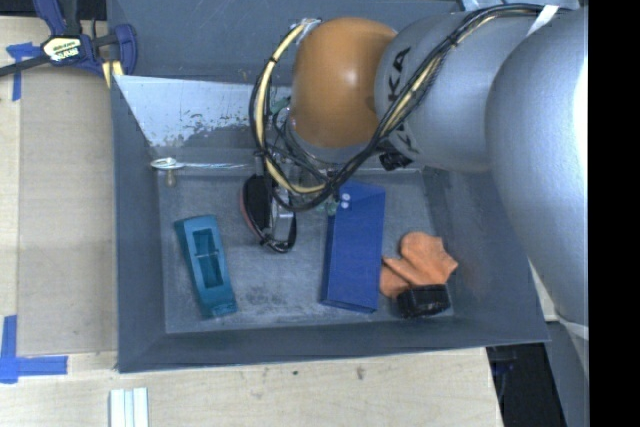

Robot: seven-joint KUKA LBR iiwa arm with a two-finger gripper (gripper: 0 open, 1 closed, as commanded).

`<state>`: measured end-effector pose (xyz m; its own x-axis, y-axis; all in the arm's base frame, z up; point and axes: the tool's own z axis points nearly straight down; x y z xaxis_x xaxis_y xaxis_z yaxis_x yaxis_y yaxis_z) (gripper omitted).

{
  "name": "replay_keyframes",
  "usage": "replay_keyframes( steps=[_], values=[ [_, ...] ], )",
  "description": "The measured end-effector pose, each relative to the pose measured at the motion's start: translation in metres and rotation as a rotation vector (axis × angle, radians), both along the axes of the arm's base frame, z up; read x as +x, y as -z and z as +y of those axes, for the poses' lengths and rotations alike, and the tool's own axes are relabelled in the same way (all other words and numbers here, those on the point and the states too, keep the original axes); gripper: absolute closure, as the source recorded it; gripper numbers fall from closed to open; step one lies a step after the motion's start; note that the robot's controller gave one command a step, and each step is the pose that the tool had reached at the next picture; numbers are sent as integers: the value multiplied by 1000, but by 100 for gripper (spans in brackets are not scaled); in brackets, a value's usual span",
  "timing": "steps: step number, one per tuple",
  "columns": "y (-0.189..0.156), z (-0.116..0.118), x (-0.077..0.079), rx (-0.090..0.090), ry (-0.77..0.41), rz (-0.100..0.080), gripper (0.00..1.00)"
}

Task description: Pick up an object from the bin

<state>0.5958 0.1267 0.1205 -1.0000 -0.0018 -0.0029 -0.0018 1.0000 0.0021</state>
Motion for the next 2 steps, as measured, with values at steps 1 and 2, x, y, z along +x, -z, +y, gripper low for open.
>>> replay_keyframes(
  steps=[1,2],
  values=[
    [9,-12,4,1,248,0,0],
    [11,-33,17,2,203,-2,0]
  ],
)
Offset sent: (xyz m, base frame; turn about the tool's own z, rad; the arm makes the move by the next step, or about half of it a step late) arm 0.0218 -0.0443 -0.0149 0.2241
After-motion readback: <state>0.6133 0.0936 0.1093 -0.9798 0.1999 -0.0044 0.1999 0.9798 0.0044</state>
